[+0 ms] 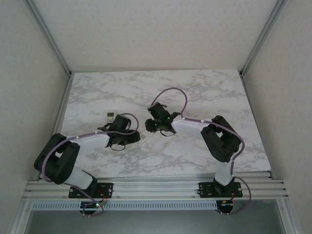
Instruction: Load the batteries into the remote control
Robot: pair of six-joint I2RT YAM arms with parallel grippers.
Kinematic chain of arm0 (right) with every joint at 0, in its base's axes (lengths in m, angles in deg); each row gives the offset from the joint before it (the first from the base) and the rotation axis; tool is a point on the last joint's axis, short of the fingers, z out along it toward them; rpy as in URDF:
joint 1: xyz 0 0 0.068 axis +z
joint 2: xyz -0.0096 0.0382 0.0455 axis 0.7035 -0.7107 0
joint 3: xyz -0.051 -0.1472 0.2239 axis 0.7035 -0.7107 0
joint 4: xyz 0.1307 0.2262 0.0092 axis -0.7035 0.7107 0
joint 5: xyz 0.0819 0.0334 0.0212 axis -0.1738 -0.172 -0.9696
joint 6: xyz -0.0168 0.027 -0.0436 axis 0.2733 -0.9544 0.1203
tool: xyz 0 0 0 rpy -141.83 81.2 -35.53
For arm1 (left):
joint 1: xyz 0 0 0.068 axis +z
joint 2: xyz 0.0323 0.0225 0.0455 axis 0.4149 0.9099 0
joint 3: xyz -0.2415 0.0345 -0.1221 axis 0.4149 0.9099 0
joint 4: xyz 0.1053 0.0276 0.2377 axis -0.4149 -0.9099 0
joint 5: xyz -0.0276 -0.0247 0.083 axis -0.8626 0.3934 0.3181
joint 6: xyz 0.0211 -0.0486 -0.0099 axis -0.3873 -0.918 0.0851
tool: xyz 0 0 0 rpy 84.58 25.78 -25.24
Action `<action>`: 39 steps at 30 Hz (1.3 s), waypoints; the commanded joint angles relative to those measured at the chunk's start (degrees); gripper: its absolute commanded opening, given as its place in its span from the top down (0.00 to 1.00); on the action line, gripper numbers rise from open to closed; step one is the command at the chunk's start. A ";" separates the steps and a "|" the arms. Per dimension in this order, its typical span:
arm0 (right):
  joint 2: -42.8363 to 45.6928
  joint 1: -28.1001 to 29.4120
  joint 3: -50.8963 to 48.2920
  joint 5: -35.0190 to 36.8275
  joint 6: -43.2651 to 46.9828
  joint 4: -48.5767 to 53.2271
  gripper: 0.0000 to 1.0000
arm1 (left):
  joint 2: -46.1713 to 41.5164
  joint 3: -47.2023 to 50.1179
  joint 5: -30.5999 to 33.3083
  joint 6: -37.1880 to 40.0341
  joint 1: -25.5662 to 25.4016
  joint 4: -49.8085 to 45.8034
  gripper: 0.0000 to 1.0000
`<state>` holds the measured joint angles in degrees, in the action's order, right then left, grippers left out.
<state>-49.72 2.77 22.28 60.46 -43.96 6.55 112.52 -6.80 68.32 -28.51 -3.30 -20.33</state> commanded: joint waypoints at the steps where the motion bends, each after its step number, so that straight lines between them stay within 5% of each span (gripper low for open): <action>1: 2.14 -0.10 2.02 0.29 0.91 1.70 0.72 | 3.27 -0.27 1.00 0.62 -0.79 4.42 0.51; 10: 2.32 -0.37 1.38 5.46 1.39 2.58 1.00 | 3.26 -0.44 0.93 0.70 -0.83 4.24 0.51; 22: -9.24 -0.46 -2.98 -4.44 -2.74 -0.48 1.00 | 3.10 -0.18 1.10 0.52 -0.84 4.38 0.51; 30: 1.01 -0.98 -0.92 -4.02 -3.35 3.08 1.00 | 3.42 -0.61 1.24 0.60 -0.92 4.49 0.51; 35: 5.77 -2.47 2.39 -0.56 -0.81 8.90 0.88 | 1.63 -1.54 2.02 1.23 -1.09 3.65 0.48; 39: 10.29 -4.46 -0.78 1.97 6.52 13.08 0.68 | -4.26 -2.15 5.23 2.34 -1.52 0.84 0.30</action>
<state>-43.12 -0.15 22.50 60.05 -42.86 14.29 111.40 -7.30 69.15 -27.63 -4.39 -20.33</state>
